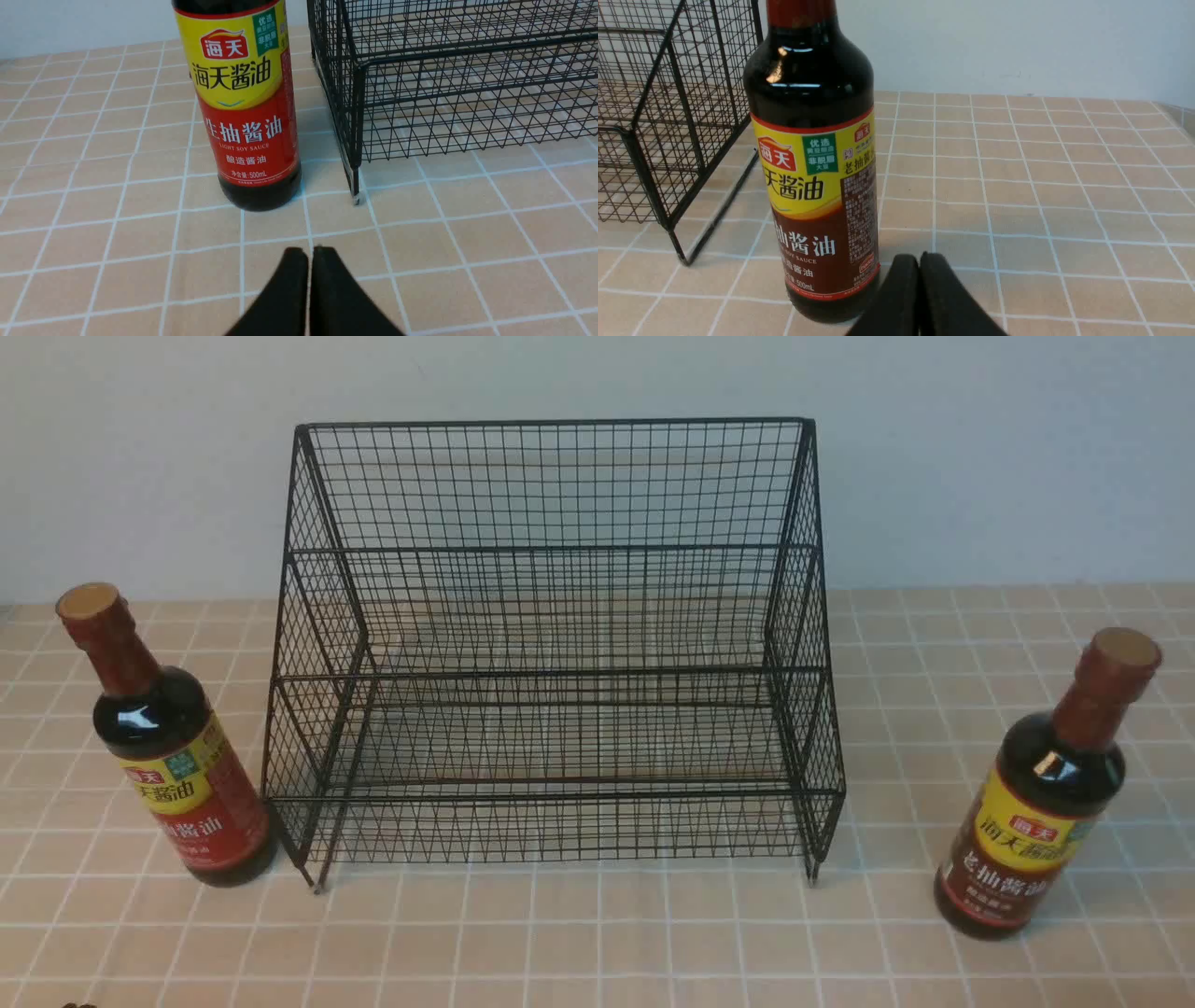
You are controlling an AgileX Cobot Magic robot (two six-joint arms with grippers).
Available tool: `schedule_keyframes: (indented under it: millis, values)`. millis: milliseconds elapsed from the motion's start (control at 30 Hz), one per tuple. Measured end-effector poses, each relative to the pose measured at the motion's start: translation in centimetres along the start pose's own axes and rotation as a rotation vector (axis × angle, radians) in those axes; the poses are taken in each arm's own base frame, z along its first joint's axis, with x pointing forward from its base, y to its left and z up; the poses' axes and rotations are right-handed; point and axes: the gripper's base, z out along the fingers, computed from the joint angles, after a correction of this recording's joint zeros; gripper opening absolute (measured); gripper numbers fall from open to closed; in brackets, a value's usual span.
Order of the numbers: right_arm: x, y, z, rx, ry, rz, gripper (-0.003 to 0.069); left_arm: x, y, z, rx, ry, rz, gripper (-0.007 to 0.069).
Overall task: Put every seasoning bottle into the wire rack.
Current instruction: Use the right arm to grab the condiment bottle closest to it
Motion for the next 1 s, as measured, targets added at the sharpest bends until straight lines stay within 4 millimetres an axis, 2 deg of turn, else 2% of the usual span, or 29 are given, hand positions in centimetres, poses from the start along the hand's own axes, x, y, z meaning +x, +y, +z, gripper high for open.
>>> schedule_keyframes:
  millis: [833, 1000]
  values:
    - [-0.1, 0.0, 0.0, -0.004, -0.017, 0.015, -0.0013, 0.0, 0.0, 0.0, 0.0, 0.0, 0.0, -0.0007]
    - [-1.4, 0.2, -0.1, -0.047, -0.174, 0.231, -0.0013, 0.0, 0.0, 0.0, 0.0, 0.0, 0.0, -0.0007]
